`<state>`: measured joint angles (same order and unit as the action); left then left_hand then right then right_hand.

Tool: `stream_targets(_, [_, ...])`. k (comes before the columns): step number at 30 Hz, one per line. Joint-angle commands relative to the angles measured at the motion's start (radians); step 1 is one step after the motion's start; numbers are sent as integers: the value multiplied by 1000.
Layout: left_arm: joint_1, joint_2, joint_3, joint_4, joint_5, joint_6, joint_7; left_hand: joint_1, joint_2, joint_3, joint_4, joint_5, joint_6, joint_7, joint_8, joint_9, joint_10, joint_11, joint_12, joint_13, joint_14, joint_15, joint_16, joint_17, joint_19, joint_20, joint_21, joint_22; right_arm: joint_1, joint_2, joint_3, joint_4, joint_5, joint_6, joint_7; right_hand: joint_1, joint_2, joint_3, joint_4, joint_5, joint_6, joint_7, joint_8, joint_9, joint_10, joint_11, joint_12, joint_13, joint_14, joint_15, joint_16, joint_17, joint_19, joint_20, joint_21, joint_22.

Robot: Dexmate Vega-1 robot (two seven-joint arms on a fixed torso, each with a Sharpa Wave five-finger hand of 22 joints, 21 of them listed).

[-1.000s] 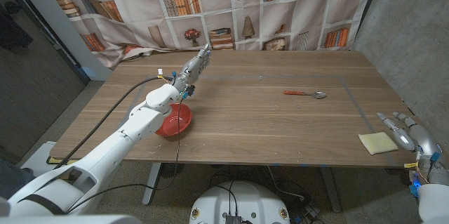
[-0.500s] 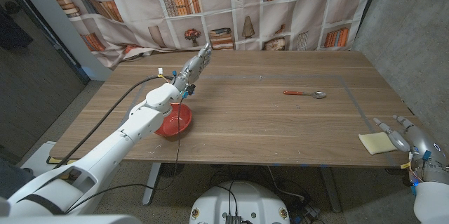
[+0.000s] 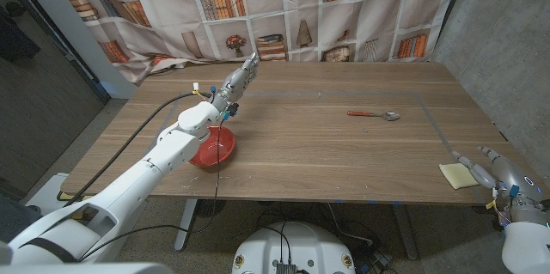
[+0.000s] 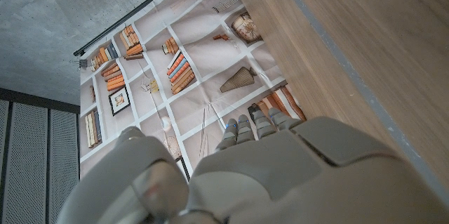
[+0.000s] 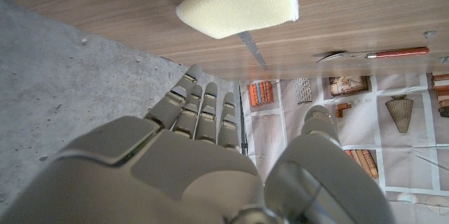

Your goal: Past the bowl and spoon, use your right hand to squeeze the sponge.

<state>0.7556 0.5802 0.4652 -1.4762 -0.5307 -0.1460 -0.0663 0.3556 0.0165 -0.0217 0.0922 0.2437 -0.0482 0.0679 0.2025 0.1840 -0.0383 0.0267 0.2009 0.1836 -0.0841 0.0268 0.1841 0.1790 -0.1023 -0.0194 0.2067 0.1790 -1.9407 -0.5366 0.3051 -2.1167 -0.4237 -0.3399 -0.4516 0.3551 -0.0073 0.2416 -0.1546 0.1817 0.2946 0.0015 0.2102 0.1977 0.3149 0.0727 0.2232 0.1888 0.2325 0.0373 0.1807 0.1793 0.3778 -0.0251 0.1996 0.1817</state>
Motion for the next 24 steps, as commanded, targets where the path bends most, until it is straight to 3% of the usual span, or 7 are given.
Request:
stream_targets(1, [-1, 5, -4, -1, -4, 3, -4, 2, -1, -2, 1, -2, -2, 5, -5, 1, -4, 3, 2, 4, -8, 0, 1, 4, -9, -2, -2, 3, -12, -52, -31, -16, -24, -86, 17, 13, -5, -1, -6, 9, 7, -6, 7, 3, 10, -7, 4, 1, 6, -7, 3, 1, 5, 2, 1, 1])
stream_targets(10, [1, 4, -5, 5, -9, 2, -7, 2, 1, -3, 1, -3, -2, 4, -5, 1, -3, 2, 3, 4, -8, 1, 1, 4, -9, -2, -2, 3, 12, -110, -78, -25, -47, -209, 57, 59, -29, 2, -16, 17, -28, -17, -7, 3, -35, -13, -13, 2, -34, 3, -6, 1, -31, 15, -10, 0])
stream_targets(24, [8, 7, -10, 15, -19, 4, -8, 4, 3, -5, 1, -4, 1, 3, -5, 2, -1, -1, 3, 4, -7, 1, 1, 4, -11, 0, -2, 3, 52, -177, -134, -15, -19, -316, 78, 89, -44, 3, -16, 23, -50, -19, -13, 4, -63, -13, -20, 2, -70, 15, -10, 1, -60, 7, -15, -1])
